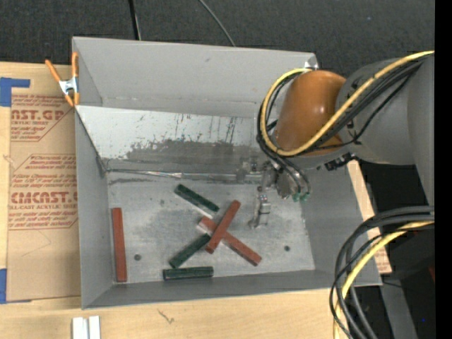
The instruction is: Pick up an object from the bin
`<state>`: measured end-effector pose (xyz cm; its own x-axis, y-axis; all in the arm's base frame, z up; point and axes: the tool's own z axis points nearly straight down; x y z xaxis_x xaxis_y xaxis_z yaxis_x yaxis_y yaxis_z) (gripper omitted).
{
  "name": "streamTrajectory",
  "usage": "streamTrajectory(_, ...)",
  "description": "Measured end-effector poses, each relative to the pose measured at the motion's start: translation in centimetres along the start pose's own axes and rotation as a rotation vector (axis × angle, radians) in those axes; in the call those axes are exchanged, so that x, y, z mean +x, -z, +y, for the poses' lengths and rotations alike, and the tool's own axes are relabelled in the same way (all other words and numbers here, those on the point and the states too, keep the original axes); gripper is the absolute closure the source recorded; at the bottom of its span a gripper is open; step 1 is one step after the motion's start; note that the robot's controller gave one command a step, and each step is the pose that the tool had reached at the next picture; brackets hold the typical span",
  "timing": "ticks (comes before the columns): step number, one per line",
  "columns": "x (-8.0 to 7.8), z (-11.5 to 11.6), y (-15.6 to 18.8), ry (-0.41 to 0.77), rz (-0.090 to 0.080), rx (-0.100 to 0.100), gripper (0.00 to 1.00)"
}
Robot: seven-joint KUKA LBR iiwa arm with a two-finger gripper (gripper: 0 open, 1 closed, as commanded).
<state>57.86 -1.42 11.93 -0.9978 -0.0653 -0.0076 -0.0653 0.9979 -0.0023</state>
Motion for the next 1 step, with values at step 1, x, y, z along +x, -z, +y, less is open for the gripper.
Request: streamTrajectory(1,0.51,4.26,-4.78,-0.059,0.002,-0.002,1.0)
